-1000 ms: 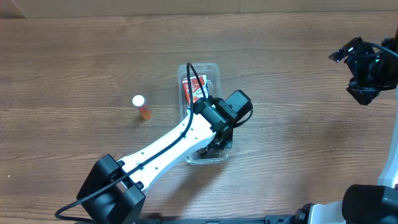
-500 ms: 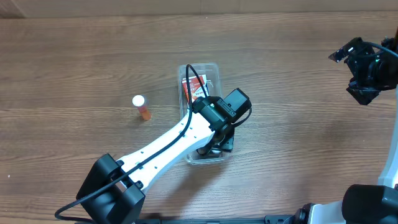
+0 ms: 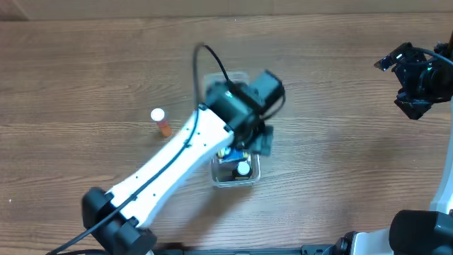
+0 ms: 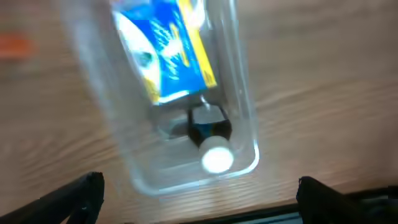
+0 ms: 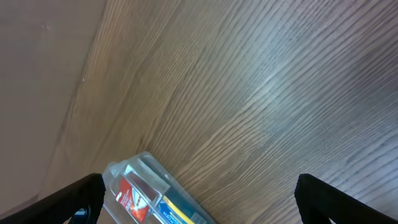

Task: Pack container
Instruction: 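Lower the bottle into the container's near end and release it, then move the left gripper to the orange tube and grasp it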

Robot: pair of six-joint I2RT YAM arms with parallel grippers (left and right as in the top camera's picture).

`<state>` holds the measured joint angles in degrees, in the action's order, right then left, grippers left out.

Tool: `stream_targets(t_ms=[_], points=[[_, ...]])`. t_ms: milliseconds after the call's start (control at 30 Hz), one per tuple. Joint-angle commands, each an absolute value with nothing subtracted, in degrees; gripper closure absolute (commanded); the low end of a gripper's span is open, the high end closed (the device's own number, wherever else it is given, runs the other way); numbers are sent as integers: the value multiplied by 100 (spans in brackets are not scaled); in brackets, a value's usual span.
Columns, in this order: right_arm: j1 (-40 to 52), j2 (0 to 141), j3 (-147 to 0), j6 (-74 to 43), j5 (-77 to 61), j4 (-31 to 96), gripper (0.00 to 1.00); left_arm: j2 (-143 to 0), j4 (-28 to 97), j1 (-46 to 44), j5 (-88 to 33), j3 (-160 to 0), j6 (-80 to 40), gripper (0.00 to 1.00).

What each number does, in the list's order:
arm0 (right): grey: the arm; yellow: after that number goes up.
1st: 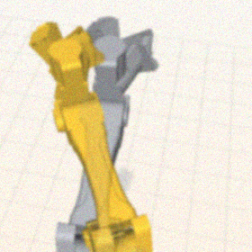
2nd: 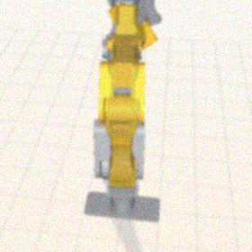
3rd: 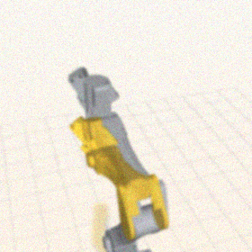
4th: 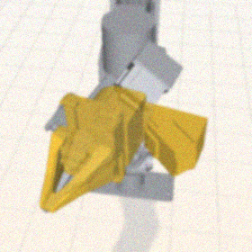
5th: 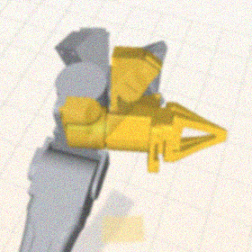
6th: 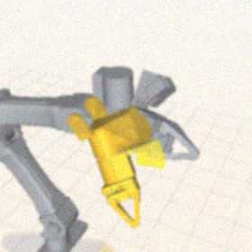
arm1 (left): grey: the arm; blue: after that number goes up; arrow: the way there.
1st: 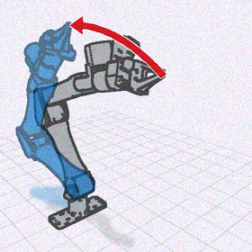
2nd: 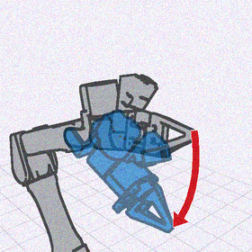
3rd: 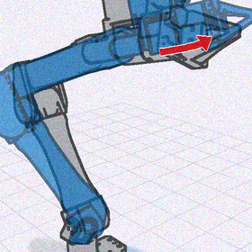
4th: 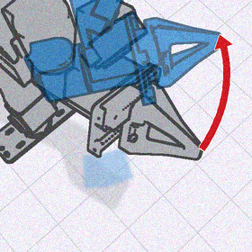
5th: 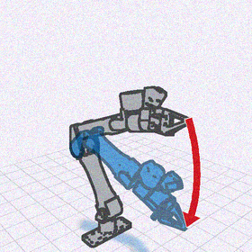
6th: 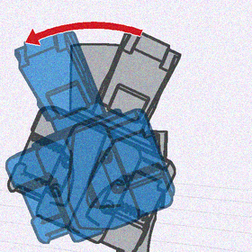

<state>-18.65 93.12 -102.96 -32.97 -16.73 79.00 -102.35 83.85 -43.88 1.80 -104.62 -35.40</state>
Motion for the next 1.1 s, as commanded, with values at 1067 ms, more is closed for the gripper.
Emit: stream_targets(t_ms=[1067], points=[[-1872,9279,-10348,-3284,-1702,7874,0,-11389,8333,-827,137,-9911,-639,31]])
